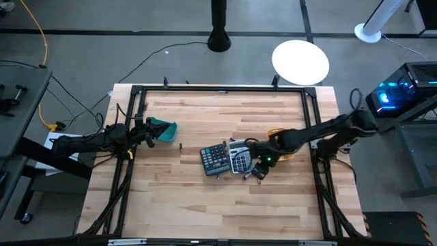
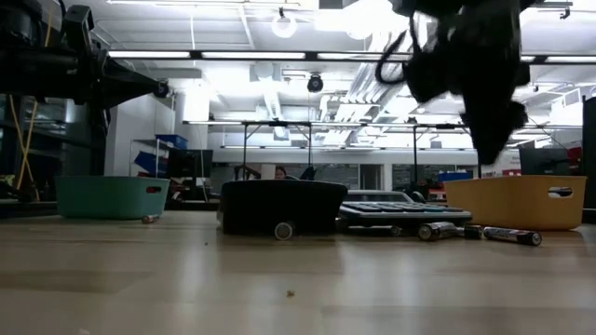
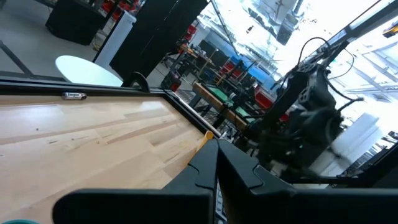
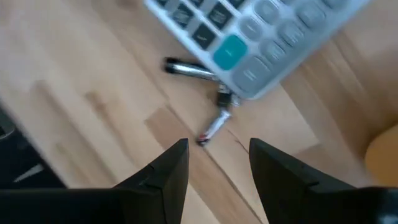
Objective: Sort batteries
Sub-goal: Put the silver battery into the blue bin, then move the blue bin to the top left of the table
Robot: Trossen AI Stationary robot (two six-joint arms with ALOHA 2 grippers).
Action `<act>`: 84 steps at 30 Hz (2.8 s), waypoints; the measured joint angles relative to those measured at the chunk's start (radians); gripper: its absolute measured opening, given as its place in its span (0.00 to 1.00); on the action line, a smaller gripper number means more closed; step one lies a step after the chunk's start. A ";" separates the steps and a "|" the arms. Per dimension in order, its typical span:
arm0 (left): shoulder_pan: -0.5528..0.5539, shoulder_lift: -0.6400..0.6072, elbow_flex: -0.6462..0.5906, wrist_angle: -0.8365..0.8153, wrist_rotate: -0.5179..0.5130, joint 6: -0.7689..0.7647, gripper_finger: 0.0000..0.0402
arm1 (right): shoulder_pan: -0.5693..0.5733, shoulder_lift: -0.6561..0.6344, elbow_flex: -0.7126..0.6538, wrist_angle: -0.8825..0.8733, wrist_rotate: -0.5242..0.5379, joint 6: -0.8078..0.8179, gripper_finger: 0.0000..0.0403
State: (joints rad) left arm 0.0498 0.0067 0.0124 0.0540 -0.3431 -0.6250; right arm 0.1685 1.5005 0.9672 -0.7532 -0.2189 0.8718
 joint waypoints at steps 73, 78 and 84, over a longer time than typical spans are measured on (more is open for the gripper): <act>0.000 0.000 0.000 0.000 0.000 0.000 0.00 | -0.349 1.058 1.291 0.751 0.050 -0.191 0.40; -0.001 0.000 0.000 0.002 0.008 0.000 0.00 | -0.388 1.051 1.291 0.743 -0.186 -0.163 0.54; 0.000 0.000 0.000 0.001 -0.002 0.000 0.00 | -0.452 0.896 1.291 0.329 -0.252 -0.481 0.55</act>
State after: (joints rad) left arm 0.0502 0.0063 0.0124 0.0554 -0.3447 -0.6253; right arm -0.2831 2.3962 2.2578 -0.4243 -0.4711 0.3908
